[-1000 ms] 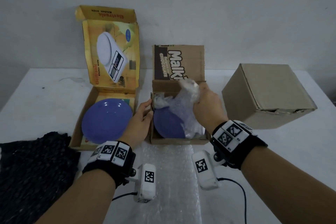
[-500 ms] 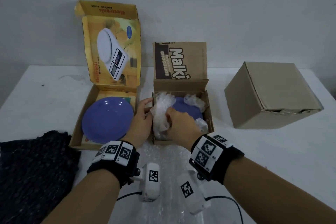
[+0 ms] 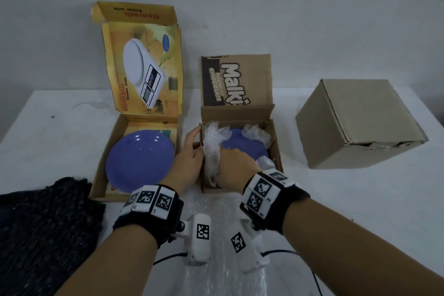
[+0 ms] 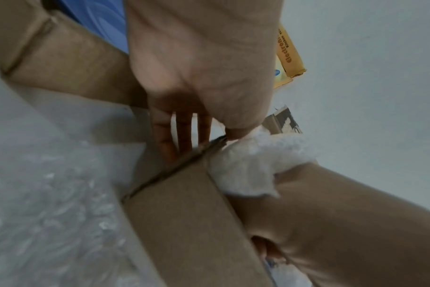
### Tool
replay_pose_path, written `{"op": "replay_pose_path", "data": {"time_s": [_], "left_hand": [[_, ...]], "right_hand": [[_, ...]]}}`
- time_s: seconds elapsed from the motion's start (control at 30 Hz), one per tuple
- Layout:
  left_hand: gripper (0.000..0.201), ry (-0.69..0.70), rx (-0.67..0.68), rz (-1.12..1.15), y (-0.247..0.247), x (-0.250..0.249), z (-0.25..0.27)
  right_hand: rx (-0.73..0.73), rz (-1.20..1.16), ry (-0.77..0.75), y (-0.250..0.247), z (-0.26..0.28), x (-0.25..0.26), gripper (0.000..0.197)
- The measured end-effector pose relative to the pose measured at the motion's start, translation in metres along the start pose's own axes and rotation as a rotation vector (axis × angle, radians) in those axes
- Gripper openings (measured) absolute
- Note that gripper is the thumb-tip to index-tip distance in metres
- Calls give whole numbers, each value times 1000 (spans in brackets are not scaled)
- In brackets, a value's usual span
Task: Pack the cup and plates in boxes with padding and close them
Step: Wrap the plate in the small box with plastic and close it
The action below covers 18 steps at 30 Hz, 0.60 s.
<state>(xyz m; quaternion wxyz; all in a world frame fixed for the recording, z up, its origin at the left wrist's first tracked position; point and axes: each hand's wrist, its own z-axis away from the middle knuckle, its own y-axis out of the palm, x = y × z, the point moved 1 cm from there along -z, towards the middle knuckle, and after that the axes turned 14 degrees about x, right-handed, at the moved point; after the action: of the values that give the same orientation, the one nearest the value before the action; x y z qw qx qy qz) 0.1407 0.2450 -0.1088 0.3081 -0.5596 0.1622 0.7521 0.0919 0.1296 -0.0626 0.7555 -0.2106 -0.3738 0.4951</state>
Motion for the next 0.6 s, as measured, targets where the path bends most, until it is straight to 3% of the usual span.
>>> {"op": "replay_pose_path", "data": {"time_s": [0.03, 0.1, 0.17, 0.27, 0.4, 0.53, 0.6], "left_hand": [[51, 13, 10, 30, 1, 0, 1], [53, 51, 25, 40, 3, 0, 4], [55, 68, 20, -16, 3, 1, 5], [57, 35, 11, -44, 2, 4, 3], [56, 14, 17, -41, 2, 2, 3], [53, 6, 22, -87, 1, -4, 2], [53, -5, 17, -106, 1, -6, 2]], "right_hand": [[68, -39, -49, -7, 4, -2, 18], [184, -209, -125, -21, 11, -8, 12], [199, -324, -127, -30, 17, -9, 15], [120, -125, -91, -26, 16, -11, 34], [-10, -40, -38, -8, 5, -9, 20], [-41, 48, 45, 5, -6, -8, 77], [-62, 80, 62, 5, -6, -5, 82]]}}
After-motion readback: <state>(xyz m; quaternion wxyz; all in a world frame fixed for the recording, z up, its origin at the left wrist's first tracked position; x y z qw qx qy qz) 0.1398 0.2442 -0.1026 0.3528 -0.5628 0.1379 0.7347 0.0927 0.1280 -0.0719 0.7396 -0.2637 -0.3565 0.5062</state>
